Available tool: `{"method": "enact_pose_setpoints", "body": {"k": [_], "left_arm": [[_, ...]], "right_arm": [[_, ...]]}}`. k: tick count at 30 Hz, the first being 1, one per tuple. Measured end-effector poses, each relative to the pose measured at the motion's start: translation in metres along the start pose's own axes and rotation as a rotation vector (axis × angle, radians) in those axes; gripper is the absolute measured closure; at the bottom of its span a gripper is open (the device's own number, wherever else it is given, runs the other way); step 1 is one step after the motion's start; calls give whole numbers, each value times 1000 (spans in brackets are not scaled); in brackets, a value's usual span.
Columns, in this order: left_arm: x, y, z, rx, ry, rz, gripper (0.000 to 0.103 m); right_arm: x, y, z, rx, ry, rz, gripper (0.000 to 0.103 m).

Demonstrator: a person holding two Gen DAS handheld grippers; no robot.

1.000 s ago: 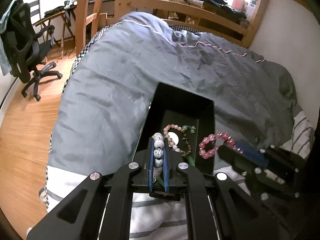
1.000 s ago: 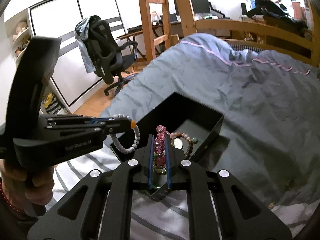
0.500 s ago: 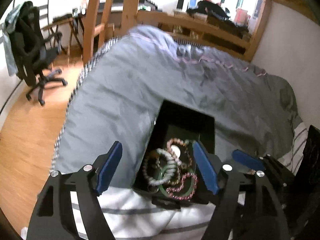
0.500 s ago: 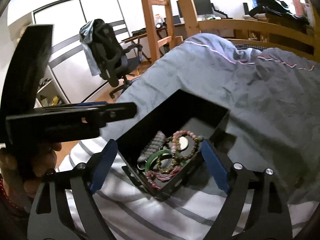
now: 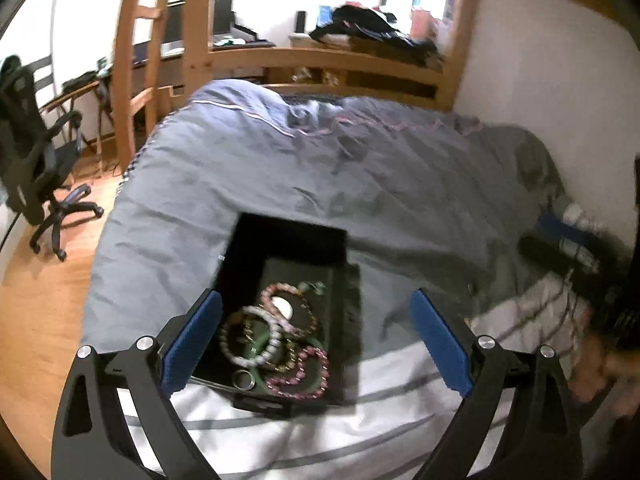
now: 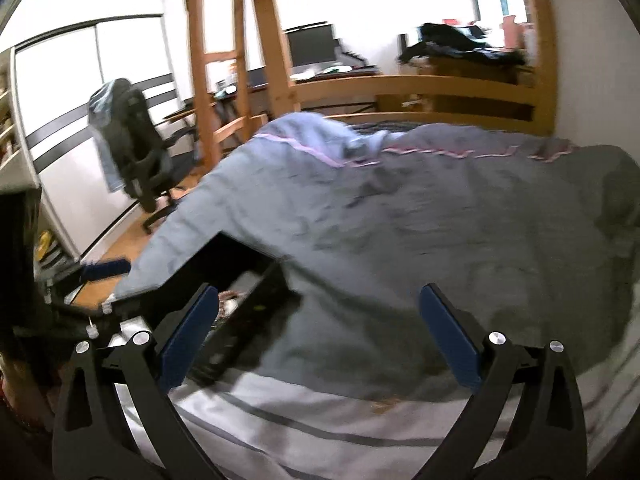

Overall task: Organize jewelry
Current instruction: 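Lower the left tool to the gold chain while the right tool reaches the silver ring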

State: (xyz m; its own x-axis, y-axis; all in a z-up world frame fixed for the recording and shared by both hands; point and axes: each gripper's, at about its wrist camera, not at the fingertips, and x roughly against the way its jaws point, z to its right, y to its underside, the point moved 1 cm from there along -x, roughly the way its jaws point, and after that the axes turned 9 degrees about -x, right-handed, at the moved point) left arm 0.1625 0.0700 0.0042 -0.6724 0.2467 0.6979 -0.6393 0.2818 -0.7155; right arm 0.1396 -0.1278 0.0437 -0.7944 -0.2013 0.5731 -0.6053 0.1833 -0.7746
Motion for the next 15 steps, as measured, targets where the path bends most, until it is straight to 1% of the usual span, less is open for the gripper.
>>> {"method": "enact_pose_setpoints", "body": {"k": [4,6,9,13,14,15], "left_arm": [[-8,3,29,-53,36,-22,9],[-10,4,46,-78,71,-25,9],[-14,6,70,-91,135,-25,9],[-32,8,104,-62,241,-26,10],[-36,8,110,-65,254,-30,11],[-44,10,121,-89,279,-37,17]], "right_arm": [[19,-6,20,-13,39,20,4],[26,-8,29,-18,50,27,4],[35,-7,42,-21,67,33,4],[36,-3,64,-42,83,25,4],[35,-2,70,-51,85,24,4],[34,-1,76,-60,84,22,4]]}}
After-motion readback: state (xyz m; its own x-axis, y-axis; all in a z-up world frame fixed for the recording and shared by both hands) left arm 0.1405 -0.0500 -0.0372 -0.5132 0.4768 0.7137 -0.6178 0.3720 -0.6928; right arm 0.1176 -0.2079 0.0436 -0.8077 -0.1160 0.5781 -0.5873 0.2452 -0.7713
